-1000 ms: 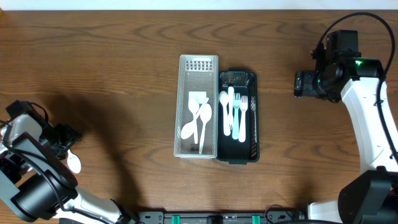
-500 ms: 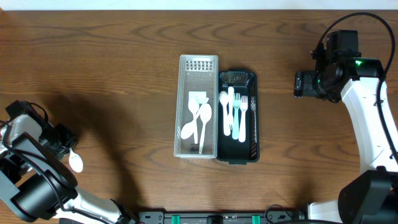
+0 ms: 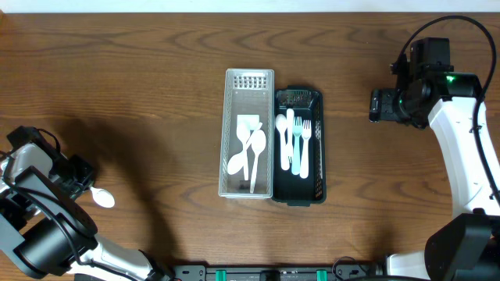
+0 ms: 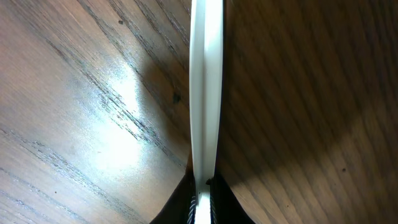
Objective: Pack container
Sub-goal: 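Reach left and grasp the last white spoon at the table edge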
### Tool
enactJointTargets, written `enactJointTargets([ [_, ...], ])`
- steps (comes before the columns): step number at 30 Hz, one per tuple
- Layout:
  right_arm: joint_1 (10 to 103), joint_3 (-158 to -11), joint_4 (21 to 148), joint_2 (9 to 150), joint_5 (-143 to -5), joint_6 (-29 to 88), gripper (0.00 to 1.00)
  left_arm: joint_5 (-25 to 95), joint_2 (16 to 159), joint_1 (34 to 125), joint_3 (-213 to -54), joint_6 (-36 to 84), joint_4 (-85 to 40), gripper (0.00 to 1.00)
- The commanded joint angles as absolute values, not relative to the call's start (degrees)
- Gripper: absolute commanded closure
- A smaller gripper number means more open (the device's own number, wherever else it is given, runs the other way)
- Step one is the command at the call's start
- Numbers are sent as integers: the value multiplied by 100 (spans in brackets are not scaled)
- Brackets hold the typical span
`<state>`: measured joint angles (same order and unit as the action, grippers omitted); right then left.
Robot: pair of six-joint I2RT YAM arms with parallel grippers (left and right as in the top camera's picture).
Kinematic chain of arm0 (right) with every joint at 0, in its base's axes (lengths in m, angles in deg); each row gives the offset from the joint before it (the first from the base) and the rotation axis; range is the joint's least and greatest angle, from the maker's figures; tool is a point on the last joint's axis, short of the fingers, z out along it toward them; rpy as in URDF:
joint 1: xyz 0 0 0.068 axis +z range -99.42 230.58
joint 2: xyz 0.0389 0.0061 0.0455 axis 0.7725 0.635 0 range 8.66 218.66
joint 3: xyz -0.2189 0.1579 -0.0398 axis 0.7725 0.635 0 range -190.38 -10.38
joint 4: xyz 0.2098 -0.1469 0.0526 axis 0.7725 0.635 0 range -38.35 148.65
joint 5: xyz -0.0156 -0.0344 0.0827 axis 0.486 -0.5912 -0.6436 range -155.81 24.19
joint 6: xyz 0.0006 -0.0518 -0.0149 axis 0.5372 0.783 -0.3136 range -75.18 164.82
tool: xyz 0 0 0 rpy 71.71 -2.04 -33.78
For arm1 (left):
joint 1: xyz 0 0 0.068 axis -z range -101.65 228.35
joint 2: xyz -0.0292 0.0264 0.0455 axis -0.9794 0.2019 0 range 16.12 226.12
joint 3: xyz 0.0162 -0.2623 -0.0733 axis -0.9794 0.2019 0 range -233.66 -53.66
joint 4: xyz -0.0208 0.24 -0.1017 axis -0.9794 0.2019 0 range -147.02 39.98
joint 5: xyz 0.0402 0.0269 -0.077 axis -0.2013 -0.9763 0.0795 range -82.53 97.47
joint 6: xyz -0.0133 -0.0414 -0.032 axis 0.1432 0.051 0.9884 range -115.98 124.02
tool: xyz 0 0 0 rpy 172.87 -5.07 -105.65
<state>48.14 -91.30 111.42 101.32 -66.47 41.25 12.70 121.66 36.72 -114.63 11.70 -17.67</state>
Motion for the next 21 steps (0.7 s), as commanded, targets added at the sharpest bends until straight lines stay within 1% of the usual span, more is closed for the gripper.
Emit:
enactJointTargets([
  [1, 4786, -9113, 11142, 10167, -6691, 4171, 17, 1395, 12435, 3664, -11210, 1184, -1776, 92],
  [10, 4786, -9113, 11127, 10167, -6693, 4171, 17, 1395, 12435, 3664, -11210, 1184, -1776, 92],
  [12, 4786, -9113, 11127, 10167, -6693, 4171, 17, 1415, 12435, 3664, -11210, 1184, -1776, 94],
  [17, 4786, -9113, 11127, 10167, -6693, 4171, 17, 1871, 12402, 3677, -11275, 1184, -1828, 94],
  [21, 4786, -9113, 11125, 10167, -6693, 4171, 17, 1891, 12131, 3913, -11553, 1181, -1544, 94],
])
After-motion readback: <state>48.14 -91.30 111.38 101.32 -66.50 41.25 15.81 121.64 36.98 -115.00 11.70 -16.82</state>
